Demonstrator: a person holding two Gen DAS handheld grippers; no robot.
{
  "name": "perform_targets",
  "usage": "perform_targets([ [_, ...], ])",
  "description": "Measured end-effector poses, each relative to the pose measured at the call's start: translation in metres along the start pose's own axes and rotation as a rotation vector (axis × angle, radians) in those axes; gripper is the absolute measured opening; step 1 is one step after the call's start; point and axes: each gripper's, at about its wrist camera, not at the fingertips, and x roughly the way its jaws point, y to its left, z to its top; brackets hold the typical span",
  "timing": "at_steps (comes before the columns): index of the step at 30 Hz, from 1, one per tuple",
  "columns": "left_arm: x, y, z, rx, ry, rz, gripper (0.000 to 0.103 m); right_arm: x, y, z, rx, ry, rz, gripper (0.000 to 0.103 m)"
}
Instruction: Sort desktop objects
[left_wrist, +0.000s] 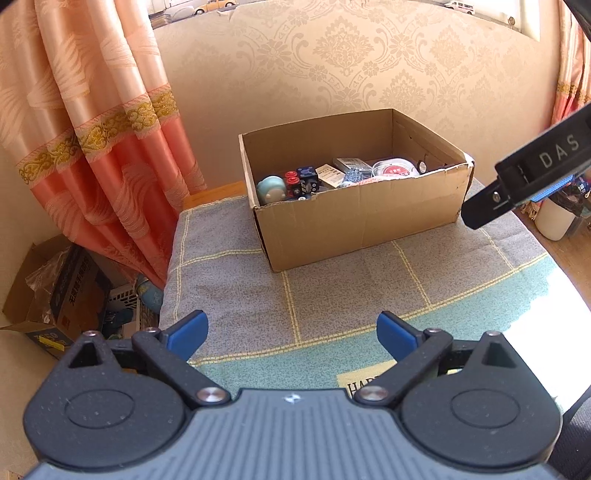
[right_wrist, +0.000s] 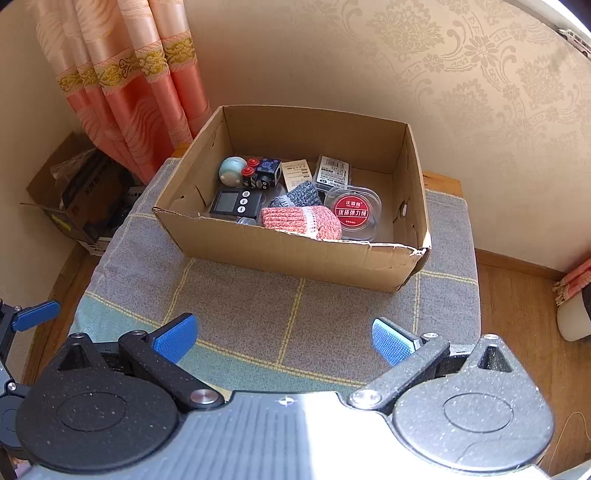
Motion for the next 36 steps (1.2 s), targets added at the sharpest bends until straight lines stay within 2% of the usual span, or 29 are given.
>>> perform_targets([
  [5, 0.0, 0.006, 0.009, -0.1, 0.042, -0.055, 0.098, -0.006, -0.001, -0.029, 0.084, 0.003, -0.022, 0.102],
  [11, -0.018, 0.01, 0.025, -0.167, -0.004, -0.065, 0.098, -0.019, 0.001, -0.052, 0.163, -0.025, -0.039, 0.102],
  [17, -0.035, 0.008, 0.038, -0.179, -0.047, -0.069, 0.098, -0.038, 0.005, -0.058, 0.195, -0.064, -0.028, 0.102],
  [25, -0.041, 0.007, 0.047, -0.188, -0.03, -0.082, 0.097, -0.059, 0.009, -0.057, 0.162, -0.111, -0.06, 0.102],
  [36, -0.039, 0.008, 0.05, -0.201, 0.005, -0.091, 0.097, -0.063, 0.007, -0.056, 0.179, -0.108, -0.044, 0.102],
])
